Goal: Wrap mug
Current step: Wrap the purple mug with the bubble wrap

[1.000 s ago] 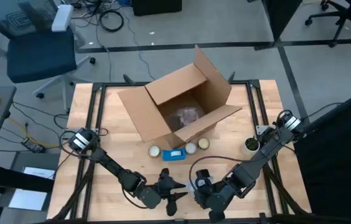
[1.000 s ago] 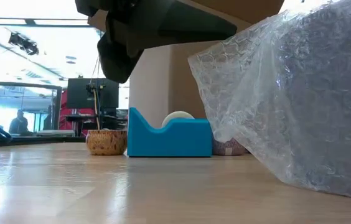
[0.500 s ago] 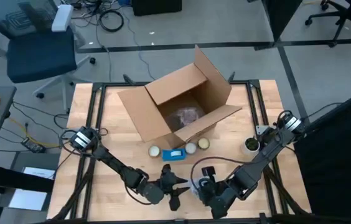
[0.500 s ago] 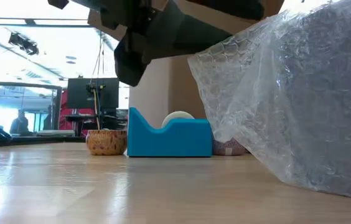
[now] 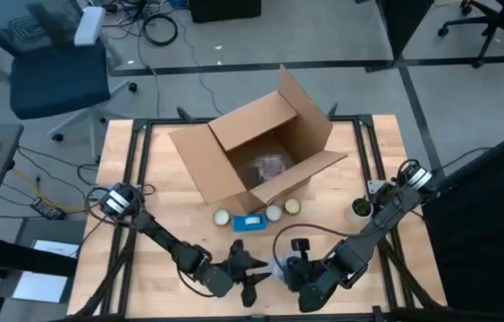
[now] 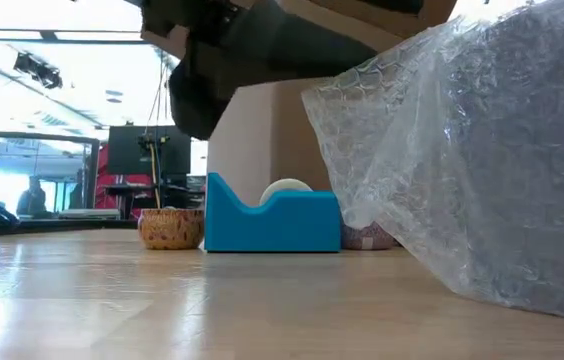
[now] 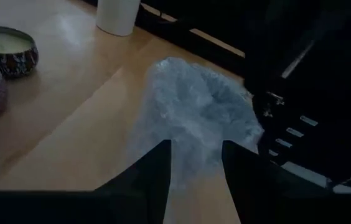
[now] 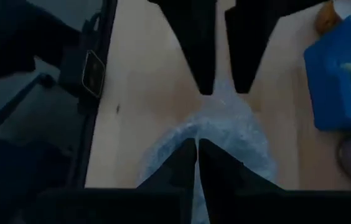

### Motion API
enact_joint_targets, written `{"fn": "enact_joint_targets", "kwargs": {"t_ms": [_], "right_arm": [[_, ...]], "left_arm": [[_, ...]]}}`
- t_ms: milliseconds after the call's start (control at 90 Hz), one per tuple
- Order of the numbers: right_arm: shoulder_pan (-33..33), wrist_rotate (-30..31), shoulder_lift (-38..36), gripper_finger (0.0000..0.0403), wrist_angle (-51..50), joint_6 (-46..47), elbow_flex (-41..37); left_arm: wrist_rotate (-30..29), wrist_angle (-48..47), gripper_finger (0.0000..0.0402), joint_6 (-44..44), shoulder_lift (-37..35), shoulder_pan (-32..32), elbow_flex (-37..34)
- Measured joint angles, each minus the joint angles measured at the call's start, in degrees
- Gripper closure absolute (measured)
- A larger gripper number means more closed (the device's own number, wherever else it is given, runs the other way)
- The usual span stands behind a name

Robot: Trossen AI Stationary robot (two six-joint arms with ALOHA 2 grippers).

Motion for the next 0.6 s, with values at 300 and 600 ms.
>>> {"fn": "enact_joint_targets", "kwargs": {"t_ms": [300, 600], "right_arm": [[1.2, 4.1, 0.0, 0.0403, 5.2, 2.0, -3.4], [-1.8, 4.0, 0.0, 0.0403, 14.3, 2.9, -12.1]], "left_arm": [[-1.8, 0.4, 0.0273, 0.2, 0.0, -1.4, 0.0], [-3.0, 0.4, 0.0273, 1.0, 0.0, -1.4, 0.0]]}}
